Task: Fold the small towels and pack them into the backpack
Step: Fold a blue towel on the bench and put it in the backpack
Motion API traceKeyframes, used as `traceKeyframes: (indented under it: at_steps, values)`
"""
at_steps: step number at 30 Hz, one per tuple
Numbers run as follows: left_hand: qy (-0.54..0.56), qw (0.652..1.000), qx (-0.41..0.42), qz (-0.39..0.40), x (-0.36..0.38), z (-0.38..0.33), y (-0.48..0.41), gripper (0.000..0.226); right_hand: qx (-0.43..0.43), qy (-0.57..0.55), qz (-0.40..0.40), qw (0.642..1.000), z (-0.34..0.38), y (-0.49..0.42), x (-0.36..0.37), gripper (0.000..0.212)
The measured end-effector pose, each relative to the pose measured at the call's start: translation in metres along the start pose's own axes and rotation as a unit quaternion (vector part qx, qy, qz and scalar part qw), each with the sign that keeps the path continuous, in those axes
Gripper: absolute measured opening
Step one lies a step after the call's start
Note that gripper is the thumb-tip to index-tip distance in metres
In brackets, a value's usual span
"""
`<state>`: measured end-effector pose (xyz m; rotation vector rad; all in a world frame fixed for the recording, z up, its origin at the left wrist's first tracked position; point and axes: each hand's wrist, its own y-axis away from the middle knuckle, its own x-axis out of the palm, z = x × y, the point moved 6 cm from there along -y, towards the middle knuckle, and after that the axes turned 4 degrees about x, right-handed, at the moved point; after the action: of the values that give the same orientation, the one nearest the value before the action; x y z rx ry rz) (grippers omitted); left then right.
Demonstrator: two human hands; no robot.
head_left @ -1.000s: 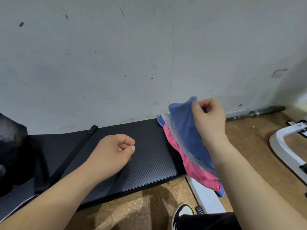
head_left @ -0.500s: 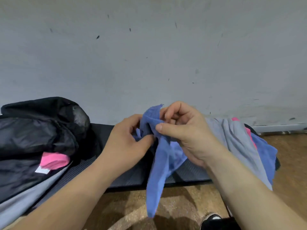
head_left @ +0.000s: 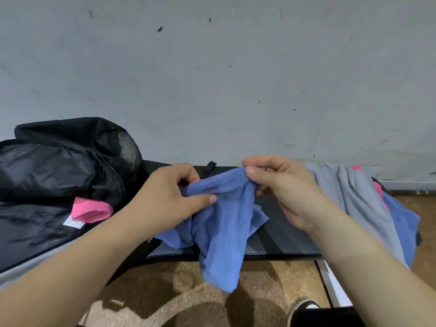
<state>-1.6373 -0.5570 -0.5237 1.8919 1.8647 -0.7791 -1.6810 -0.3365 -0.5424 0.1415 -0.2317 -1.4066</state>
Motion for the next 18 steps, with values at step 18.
traceKeyframes:
  at_steps: [18]
  values:
    - [-0.042, 0.992, -0.038, 0.111, -0.023, 0.027, 0.014, 0.009, -0.066, 0.035, -0.323, 0.943, -0.001, 0.003, -0.067, 0.023]
